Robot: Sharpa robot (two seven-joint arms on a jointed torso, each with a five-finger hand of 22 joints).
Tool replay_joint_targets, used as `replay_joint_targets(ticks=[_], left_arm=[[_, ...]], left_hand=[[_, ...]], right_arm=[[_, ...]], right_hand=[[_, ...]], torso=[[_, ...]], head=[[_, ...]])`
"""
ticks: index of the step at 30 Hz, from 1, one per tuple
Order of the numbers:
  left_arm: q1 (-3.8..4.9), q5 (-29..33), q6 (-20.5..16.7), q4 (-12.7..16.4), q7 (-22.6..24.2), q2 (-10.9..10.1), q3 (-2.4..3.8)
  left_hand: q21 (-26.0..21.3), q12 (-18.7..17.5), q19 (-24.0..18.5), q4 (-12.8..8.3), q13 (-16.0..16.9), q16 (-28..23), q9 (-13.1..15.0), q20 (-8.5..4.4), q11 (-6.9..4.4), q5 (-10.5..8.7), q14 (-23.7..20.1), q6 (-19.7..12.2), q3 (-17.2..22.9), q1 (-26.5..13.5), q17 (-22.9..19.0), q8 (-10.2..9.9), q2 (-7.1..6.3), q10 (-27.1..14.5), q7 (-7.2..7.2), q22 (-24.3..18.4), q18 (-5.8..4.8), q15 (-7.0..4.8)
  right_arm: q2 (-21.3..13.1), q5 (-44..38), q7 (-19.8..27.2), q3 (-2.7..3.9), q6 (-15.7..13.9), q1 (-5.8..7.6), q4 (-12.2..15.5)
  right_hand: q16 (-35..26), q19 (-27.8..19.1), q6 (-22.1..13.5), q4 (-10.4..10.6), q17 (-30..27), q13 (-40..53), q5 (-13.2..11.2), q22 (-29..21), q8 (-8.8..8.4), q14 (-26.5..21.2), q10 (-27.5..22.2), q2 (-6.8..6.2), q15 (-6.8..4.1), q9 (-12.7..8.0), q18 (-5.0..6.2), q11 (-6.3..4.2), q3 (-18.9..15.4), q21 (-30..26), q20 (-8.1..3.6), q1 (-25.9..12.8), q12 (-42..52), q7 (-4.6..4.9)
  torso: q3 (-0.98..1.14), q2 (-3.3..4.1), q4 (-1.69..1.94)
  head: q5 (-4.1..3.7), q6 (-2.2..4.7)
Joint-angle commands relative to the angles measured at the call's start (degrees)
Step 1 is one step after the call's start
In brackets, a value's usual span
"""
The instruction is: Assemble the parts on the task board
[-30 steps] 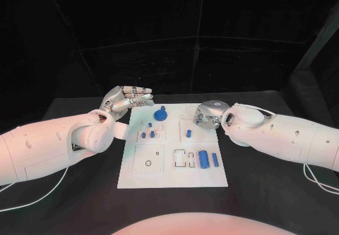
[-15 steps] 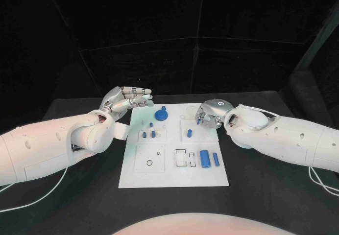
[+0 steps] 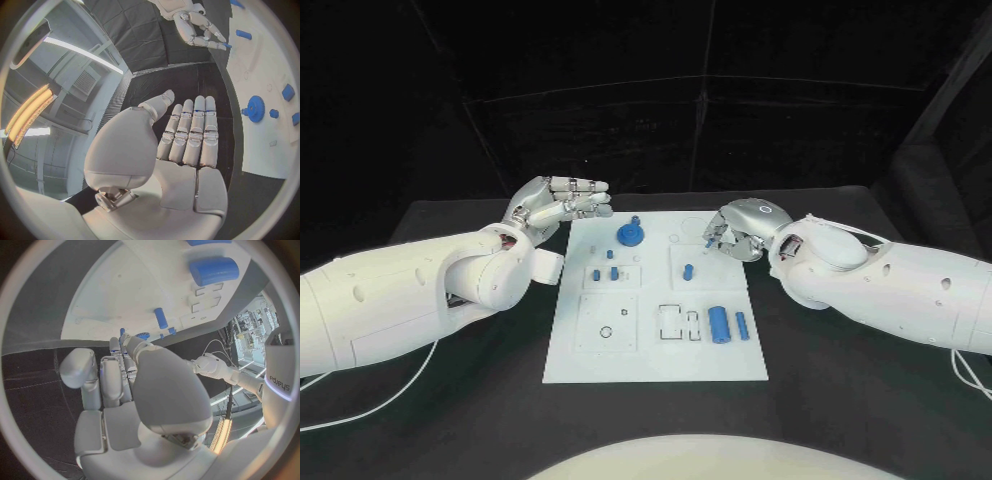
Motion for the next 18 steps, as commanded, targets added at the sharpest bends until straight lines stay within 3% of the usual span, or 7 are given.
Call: replay_joint_targets(ticks=[1, 4, 7, 11, 18], left_arm=[[0.06, 0.19, 0.97, -0.09, 0.01, 0.06, 0.04], [0.07, 0.19, 1.04, -0.26, -0.01, 0.21, 0.04], [0.07, 0.19, 1.18, -0.44, -0.02, 0.44, 0.05], [0.07, 0.19, 1.31, -0.66, -0.04, 0.69, 0.05], [0.07, 0.19, 1.49, -0.64, -0.11, 0.90, 0.05]], left_hand=[[-0.30, -0.31, 0.25, -0.16, -0.02, -0.13, -0.06, 0.01, 0.14, 0.10, 0.25, -0.31, -0.06, 0.24, -0.06, -0.27, 0.25, -0.21, 0.07, -0.05, 0.28, -0.04], [-0.30, -0.31, 0.25, -0.16, -0.02, -0.13, -0.06, 0.01, 0.14, 0.10, 0.25, -0.31, -0.06, 0.24, -0.06, -0.27, 0.25, -0.21, 0.07, -0.05, 0.28, -0.04], [-0.32, -0.32, 0.25, -0.16, -0.02, -0.16, -0.06, 0.02, 0.16, 0.10, 0.25, -0.34, -0.07, 0.23, -0.08, -0.27, 0.26, -0.24, 0.09, -0.09, 0.27, -0.03], [-0.34, -0.32, 0.26, -0.15, -0.02, -0.20, -0.06, 0.02, 0.18, 0.10, 0.25, -0.38, -0.08, 0.22, -0.11, -0.27, 0.27, -0.28, 0.11, -0.15, 0.27, -0.01], [-0.39, -0.33, 0.27, -0.10, -0.02, -0.28, -0.06, 0.05, 0.22, 0.10, 0.26, -0.46, -0.10, 0.15, -0.15, -0.28, 0.31, -0.35, 0.15, -0.26, 0.26, 0.02]], right_arm=[[-0.58, 1.59, 0.01, 1.17, -2.45, 0.33, 2.62], [-0.88, 1.80, -0.03, 2.17, -2.34, 0.40, 5.19], [-0.72, 1.90, -0.16, 2.68, -1.30, 0.44, 7.67], [0.50, 1.92, -0.34, 2.96, 0.75, 0.46, 9.80], [3.36, 1.53, -0.38, 3.03, 3.48, 0.44, 11.11]], right_hand=[[0.25, -0.34, 0.01, -0.07, 2.22, -0.07, -0.12, 0.12, -0.20, 4.02, 0.03, -0.04, -0.14, -0.06, -0.59, 0.50, 0.46, 0.33, 0.08, -0.60, -0.25, 0.49], [0.34, -0.32, 0.02, -0.19, 2.25, -0.07, -0.07, 0.28, -0.22, 4.02, 0.05, -0.09, -0.14, -0.06, -0.61, 0.51, 0.58, 0.46, 0.08, -0.62, -0.31, 0.50], [0.35, -0.36, 0.00, -0.32, 2.23, -0.07, -0.01, 0.25, -0.26, 4.01, 0.04, -0.17, -0.14, -0.07, -0.60, 0.53, 0.67, 0.45, 0.09, -0.66, -0.39, 0.52], [0.45, -0.40, -0.04, -0.49, 2.25, -0.08, 0.05, 0.30, -0.33, 4.01, 0.00, -0.23, -0.12, -0.10, -0.60, 0.56, 0.85, 0.51, 0.10, -0.71, -0.52, 0.55], [0.55, -0.49, -0.26, -0.72, 2.20, -0.10, 0.07, 0.44, -0.54, 3.97, -0.17, -0.26, -0.02, -0.17, -0.61, 0.69, 1.22, 0.66, 0.17, -1.05, -0.84, 0.69]], torso=[[0.00, 0.03, -0.11], [0.04, 0.08, -0.13], [0.02, 0.02, -0.01], [-0.06, 0.05, 0.10], [-0.08, 0.10, 0.16]], head=[[0.36, 0.03], [0.63, 0.12], [0.97, 0.07], [1.55, -0.02], [2.81, -0.51]])
